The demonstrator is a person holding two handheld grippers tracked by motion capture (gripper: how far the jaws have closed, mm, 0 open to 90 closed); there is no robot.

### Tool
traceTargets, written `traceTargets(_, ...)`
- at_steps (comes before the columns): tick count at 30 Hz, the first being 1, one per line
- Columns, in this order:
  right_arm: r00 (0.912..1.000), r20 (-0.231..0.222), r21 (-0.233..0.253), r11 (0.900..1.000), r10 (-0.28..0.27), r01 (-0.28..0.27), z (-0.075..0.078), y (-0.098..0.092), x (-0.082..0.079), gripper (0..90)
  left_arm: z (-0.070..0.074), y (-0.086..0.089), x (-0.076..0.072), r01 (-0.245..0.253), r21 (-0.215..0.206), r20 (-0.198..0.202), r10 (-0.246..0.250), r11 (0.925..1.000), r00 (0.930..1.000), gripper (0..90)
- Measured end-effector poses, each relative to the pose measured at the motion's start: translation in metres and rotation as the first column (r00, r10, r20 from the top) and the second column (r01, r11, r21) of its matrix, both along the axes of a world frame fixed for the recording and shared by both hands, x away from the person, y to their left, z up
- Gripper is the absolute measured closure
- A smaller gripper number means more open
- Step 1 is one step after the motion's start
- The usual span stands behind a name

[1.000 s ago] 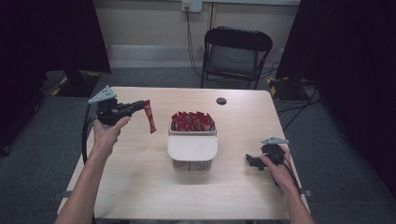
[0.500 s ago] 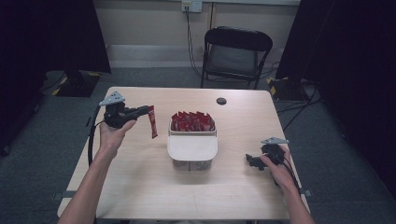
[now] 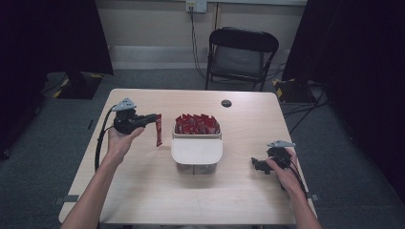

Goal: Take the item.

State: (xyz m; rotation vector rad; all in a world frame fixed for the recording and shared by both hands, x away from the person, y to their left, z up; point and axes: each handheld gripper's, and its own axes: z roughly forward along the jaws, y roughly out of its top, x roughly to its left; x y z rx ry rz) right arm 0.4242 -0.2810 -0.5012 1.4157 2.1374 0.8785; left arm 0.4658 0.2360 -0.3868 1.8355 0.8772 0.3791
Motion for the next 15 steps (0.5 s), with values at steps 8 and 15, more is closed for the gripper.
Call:
traceTargets(8,1.0,0.0,0.0,1.0,0.0,0.0,0.0,0.0,-0.0001,0.0,-0.0051,0.0012,-0.0031,0.002,0.013,-0.012,-0.002,0.9999,0.9999,90.0)
traceTargets(15,1.0,0.0,0.0,1.0,-0.002,0.002,0.0,0.0001,-0.0002,0.0,-0.0072,0.0071,-0.0077,-0.002,0.008,-0.013,0.002,1.0,0.9999,90.0)
